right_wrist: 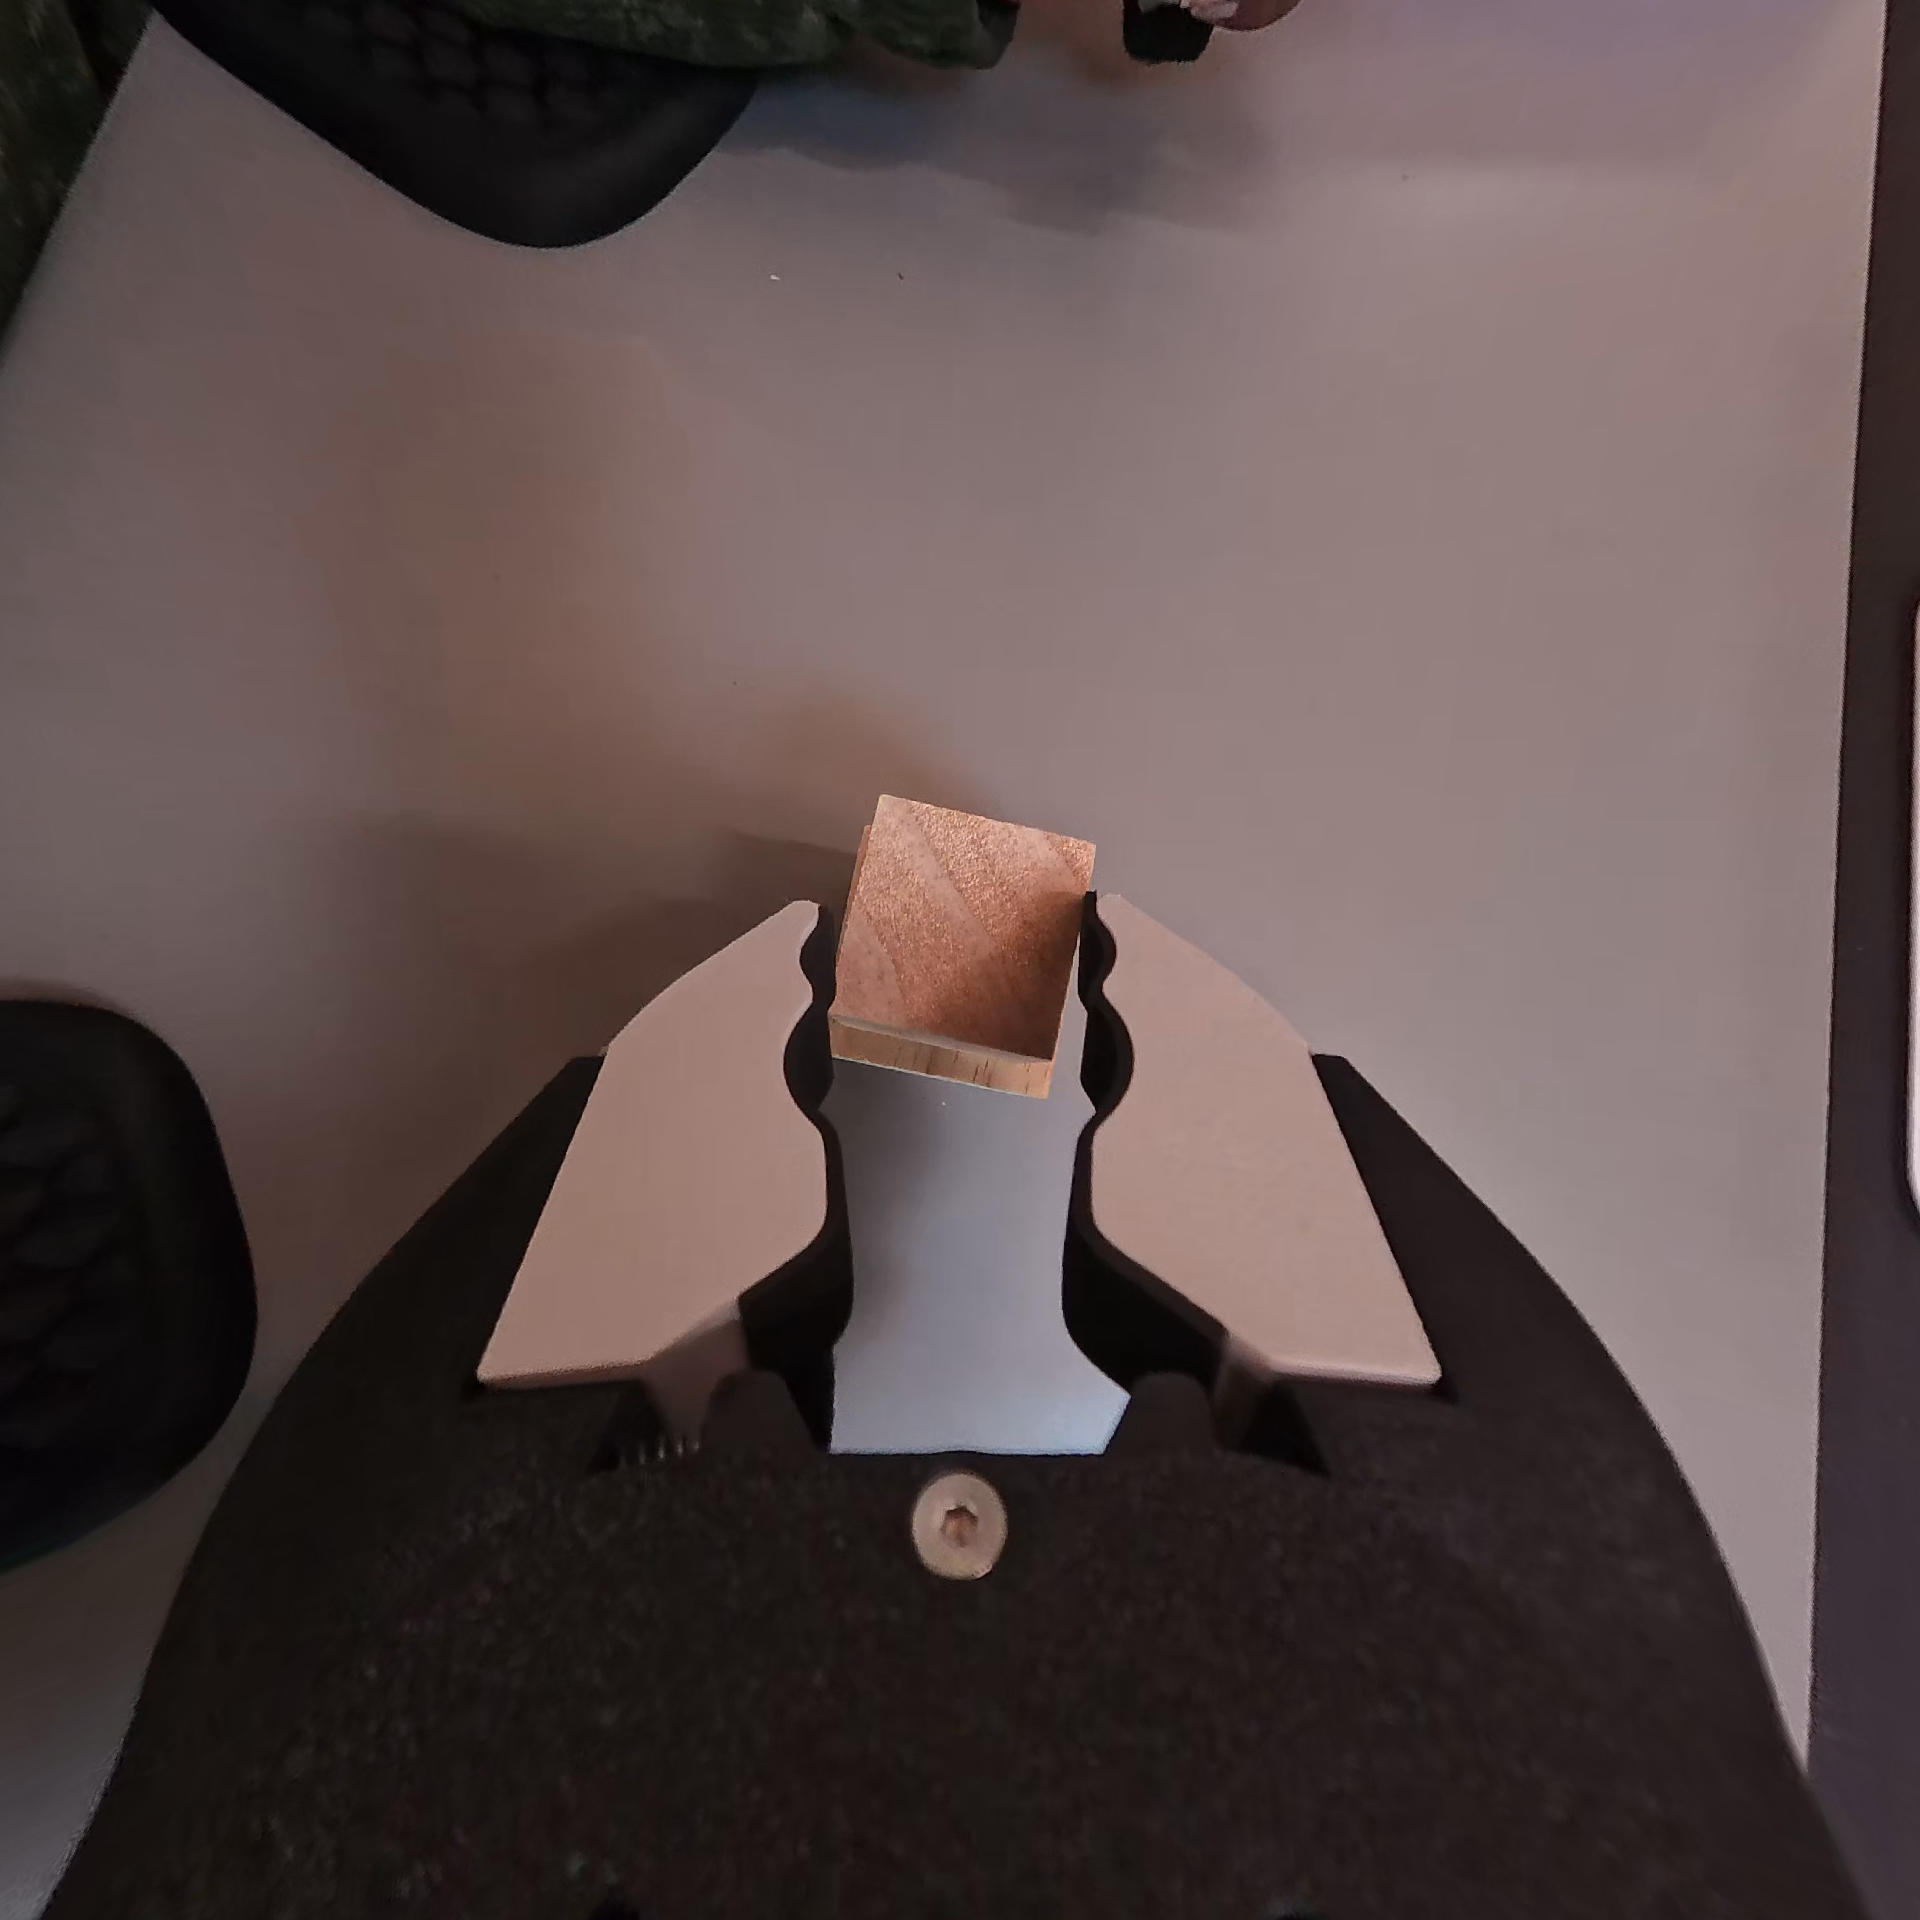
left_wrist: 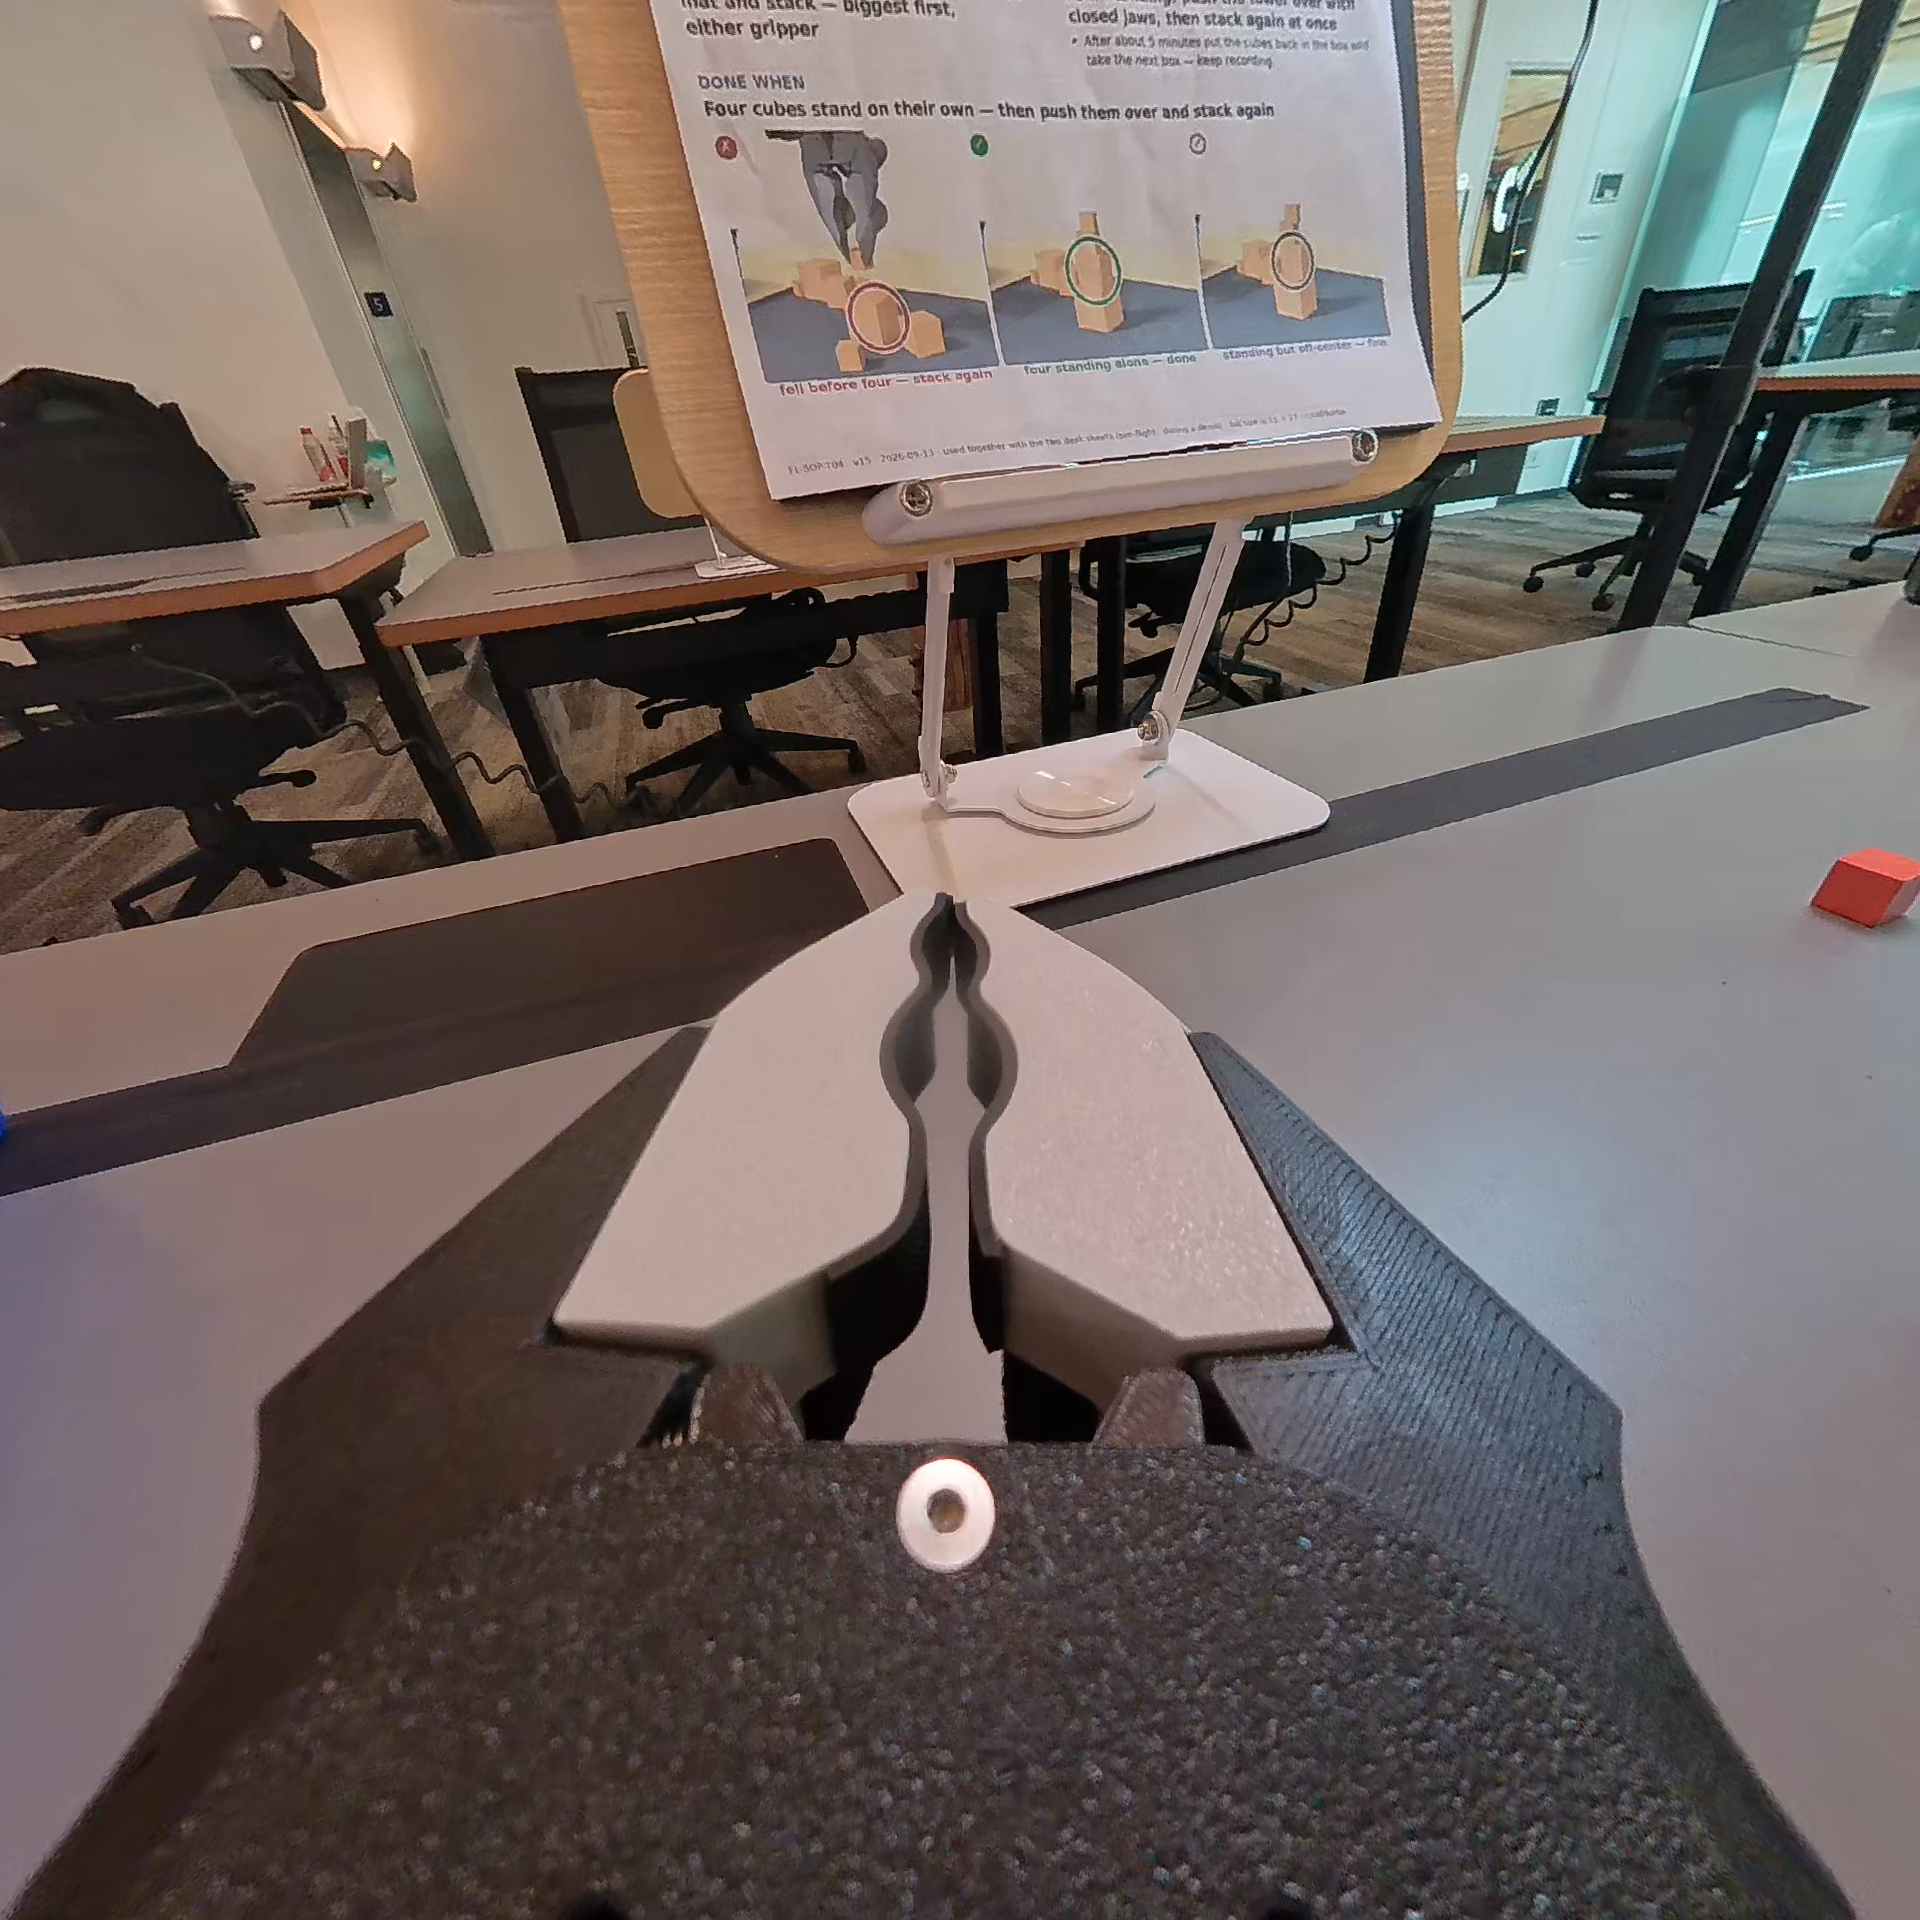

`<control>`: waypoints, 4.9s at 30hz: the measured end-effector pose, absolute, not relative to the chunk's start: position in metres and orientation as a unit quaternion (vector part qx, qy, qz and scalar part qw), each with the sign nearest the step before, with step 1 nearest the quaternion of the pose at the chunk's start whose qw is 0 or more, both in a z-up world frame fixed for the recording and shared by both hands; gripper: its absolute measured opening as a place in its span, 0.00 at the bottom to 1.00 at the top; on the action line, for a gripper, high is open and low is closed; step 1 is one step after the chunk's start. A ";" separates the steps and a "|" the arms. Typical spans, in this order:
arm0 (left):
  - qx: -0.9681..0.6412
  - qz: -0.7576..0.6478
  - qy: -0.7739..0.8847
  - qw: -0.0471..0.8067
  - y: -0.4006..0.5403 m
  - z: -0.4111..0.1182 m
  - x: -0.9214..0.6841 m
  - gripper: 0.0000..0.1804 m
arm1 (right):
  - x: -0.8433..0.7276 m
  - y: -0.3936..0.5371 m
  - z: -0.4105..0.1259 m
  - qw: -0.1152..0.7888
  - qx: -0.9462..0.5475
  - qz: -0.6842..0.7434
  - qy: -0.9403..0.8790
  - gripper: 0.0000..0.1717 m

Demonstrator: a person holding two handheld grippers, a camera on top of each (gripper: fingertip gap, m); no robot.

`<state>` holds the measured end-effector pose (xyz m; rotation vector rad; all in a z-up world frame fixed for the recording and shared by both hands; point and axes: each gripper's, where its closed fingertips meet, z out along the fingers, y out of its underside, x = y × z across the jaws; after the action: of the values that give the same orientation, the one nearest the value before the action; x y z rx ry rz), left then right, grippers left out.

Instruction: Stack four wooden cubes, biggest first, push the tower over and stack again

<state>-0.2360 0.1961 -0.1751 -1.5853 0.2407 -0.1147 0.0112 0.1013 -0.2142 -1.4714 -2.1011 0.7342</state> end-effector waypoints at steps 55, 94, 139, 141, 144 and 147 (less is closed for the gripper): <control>-0.685 -0.039 0.101 0.721 0.192 -0.160 -0.238 0.00 | 0.143 0.187 -0.252 0.350 -0.742 0.163 -0.548 0.26; -0.685 -0.048 0.107 0.719 0.191 -0.160 -0.235 0.00 | 0.019 0.114 -0.182 0.292 -0.622 0.299 -0.663 0.16; -0.688 -0.053 0.111 0.715 0.192 -0.163 -0.232 0.00 | 0.030 0.131 -0.160 0.371 -0.639 0.274 -0.616 0.21; -0.688 -0.054 0.111 0.715 0.192 -0.163 -0.232 0.00 | 0.045 0.151 -0.156 0.390 -0.658 0.265 -0.587 0.21; -0.688 -0.053 0.112 0.715 0.192 -0.163 -0.232 0.00 | 0.075 0.190 -0.171 0.402 -0.708 0.215 -0.540 0.21; -0.688 -0.053 0.111 0.715 0.192 -0.163 -0.233 0.00 | 0.103 0.219 -0.202 0.390 -0.759 0.175 -0.490 0.21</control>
<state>-0.2325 0.1922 -0.1634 -1.5249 0.2462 -0.1163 0.1031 0.2188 -0.2024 -1.9301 -1.2454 0.4456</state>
